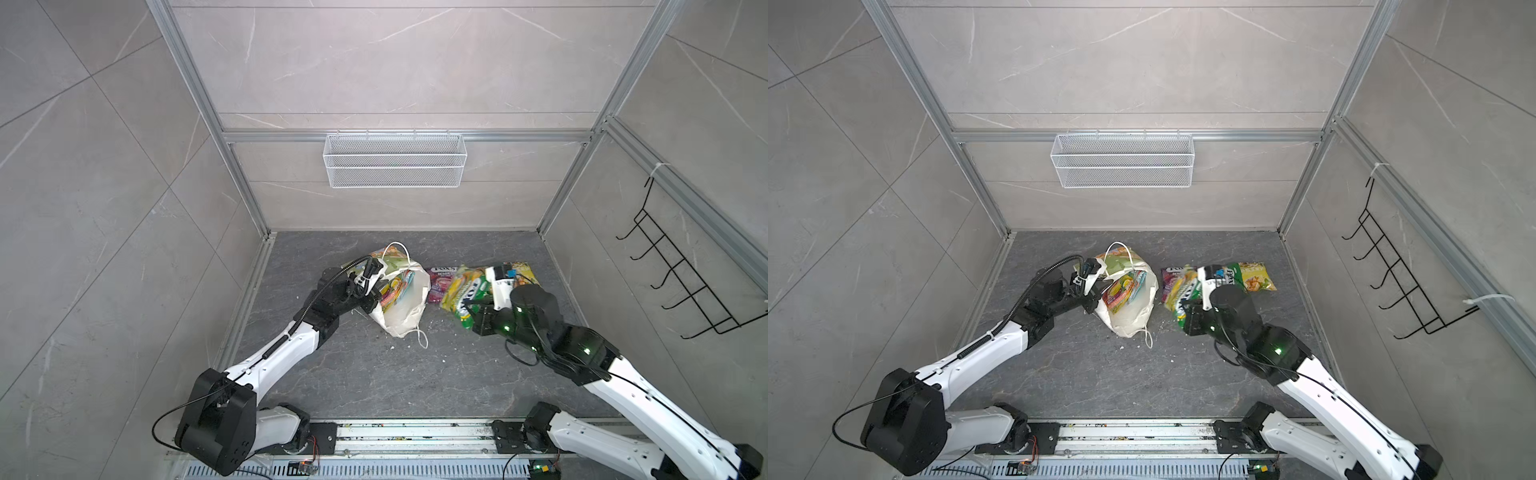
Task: Take the snacks out of the paper bag
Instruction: 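Lift the green SPRING TEA packet out of the bag with the right gripper, then carry the green packet nearer the robot and lower it onto the table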
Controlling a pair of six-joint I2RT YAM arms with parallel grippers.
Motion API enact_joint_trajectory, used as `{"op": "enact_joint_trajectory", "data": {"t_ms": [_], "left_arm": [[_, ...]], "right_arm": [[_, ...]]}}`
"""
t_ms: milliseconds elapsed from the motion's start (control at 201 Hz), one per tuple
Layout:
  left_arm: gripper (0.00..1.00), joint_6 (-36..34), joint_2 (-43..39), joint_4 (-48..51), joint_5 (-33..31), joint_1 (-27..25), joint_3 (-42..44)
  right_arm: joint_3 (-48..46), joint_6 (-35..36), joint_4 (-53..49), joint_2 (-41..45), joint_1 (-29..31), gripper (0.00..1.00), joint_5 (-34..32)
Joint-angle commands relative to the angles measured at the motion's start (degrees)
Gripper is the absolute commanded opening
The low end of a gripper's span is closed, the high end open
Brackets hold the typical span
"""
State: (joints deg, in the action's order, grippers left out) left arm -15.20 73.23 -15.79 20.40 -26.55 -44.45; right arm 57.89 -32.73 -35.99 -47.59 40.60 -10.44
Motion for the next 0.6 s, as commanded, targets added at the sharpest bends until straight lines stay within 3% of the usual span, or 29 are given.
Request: {"op": "enact_joint_trajectory", "data": {"t_ms": [0,149,209,398,597], "left_arm": [[0.00,-1.0,0.6,-3.6,-1.0,0.0,-0.6],[0.00,-0.5,0.8,-3.9,-0.2,0.0,-0.6],[0.00,-0.4,0.6,-4.2,0.2,0.0,-0.5],[0.00,0.4,0.3,-4.5,1.0,0.0,-0.4],[0.00,0.1,0.0,-5.0,1.0,0.0,0.1]], "right_arm": [[-2.1,-5.8,-3.2,2.5,-4.4,0.00,-12.2],[1.4,-4.0,-6.3,-5.8,-16.0,0.00,-1.8],[1.8,-3.7,-6.4,-8.1,-19.9,0.00,-0.8],[-2.4,-3.0,0.6,-10.1,-36.7,0.00,10.5],[-8.0,-5.1,6.5,-10.8,-50.4,0.00,18.2]]}}
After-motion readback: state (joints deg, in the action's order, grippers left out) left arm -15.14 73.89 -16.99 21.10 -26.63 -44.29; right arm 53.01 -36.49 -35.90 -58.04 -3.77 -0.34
